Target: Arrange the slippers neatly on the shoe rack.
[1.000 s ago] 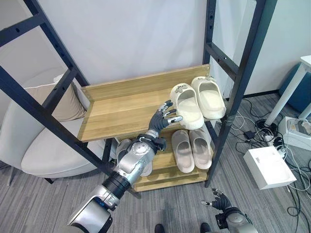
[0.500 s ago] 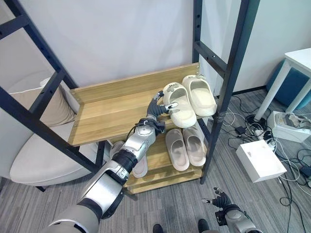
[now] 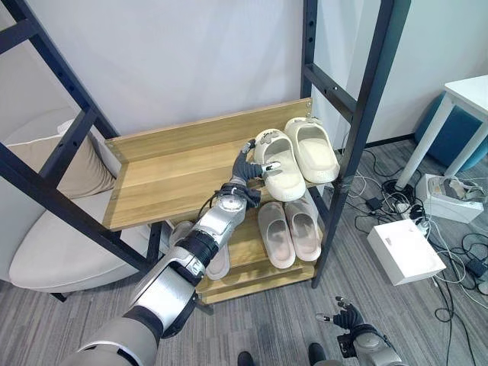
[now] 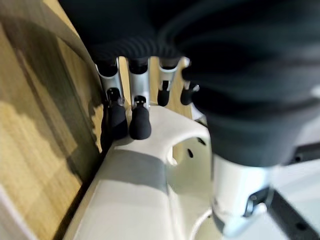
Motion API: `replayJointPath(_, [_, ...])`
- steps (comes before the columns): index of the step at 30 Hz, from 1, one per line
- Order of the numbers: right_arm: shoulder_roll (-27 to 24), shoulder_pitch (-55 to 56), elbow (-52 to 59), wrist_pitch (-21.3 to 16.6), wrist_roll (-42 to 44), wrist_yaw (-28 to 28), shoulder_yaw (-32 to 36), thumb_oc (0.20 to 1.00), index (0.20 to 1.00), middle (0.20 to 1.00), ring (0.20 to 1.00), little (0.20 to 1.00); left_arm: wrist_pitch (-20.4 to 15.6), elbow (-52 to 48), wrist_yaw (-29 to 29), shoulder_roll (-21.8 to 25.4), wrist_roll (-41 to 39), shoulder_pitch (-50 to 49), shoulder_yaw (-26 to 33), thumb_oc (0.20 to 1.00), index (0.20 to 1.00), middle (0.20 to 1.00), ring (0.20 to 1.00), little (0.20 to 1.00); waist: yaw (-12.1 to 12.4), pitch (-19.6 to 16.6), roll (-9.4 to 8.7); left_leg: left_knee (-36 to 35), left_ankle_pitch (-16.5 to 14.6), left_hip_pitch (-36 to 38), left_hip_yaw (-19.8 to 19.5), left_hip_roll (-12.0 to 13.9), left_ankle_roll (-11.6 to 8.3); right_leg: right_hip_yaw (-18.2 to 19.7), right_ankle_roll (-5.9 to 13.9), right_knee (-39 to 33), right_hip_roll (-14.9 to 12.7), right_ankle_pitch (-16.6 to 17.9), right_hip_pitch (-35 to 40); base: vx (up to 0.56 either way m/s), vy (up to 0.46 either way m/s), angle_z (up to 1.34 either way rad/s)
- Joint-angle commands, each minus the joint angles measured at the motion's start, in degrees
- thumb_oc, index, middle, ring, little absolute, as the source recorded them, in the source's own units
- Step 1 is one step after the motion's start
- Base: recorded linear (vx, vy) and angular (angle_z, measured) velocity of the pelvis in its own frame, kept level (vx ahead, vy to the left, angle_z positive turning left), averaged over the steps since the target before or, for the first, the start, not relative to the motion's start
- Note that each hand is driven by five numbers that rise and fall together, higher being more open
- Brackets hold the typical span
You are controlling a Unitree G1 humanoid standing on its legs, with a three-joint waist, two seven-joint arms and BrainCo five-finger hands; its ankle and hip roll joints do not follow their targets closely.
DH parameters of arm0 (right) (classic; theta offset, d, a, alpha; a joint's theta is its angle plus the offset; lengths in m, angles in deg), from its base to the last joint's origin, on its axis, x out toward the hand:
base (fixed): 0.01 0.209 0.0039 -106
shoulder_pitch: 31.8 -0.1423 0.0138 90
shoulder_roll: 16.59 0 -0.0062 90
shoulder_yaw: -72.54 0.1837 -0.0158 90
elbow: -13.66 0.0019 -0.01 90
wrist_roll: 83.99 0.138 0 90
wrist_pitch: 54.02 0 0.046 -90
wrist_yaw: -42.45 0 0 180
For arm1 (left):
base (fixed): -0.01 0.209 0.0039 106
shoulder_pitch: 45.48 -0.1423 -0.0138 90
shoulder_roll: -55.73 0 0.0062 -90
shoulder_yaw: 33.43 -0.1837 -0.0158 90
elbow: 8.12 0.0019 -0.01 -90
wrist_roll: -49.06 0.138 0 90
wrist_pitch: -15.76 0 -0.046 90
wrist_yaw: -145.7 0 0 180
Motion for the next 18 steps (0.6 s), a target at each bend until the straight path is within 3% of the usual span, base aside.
replayJointPath(1, [0.09, -3.1, -0.19, -3.25, 0.8, 0.42, -0.73, 1.0, 1.0, 1.0, 1.0, 1.0, -0.83, 9.19, 0.26, -3.44, 4.62, 11.92, -0.21, 1.0, 1.0, 1.0, 1.0, 1.0, -2.07, 3.57, -1.34, 0.0, -3.69, 4.88, -0.18, 2.24, -2.74, -1.83, 2.28, 0.08, -0.26, -4.08, 1.7, 0.0, 0.0, 0.0])
replayJointPath(13, [-1.32, -0.93, 0.36, -5.0, 0.72, 0.99, -0.25, 1.0, 1.0, 1.0, 1.0, 1.0, 0.32, 18.84, -2.43, 0.93, 10.53, 20.83, -0.61, 1.0, 1.0, 1.0, 1.0, 1.0, -4.89, 3.22, -1.86, 0.0, -4.04, 4.21, 2.33, 2.86, -2.92, 0.86, 2.79, 0.08, 0.25, -3.19, -0.9, 0.0, 0.005, -0.11])
replayJointPath(18, [-1.05, -0.87, -0.14, -5.21, 0.74, 1.18, -0.11, 1.0, 1.0, 1.0, 1.0, 1.0, 0.05, 18.78, -2.62, -0.05, 11.53, 21.1, -1.21, 1.0, 1.0, 1.0, 1.0, 1.0, -5.25, 3.42, -1.88, 0.0, -4.08, 4.18, 2.54, 2.89, -2.89, 1.22, 2.8, 0.08, 0.34, -3.19, -1.23, 0.0, 0.005, -0.05])
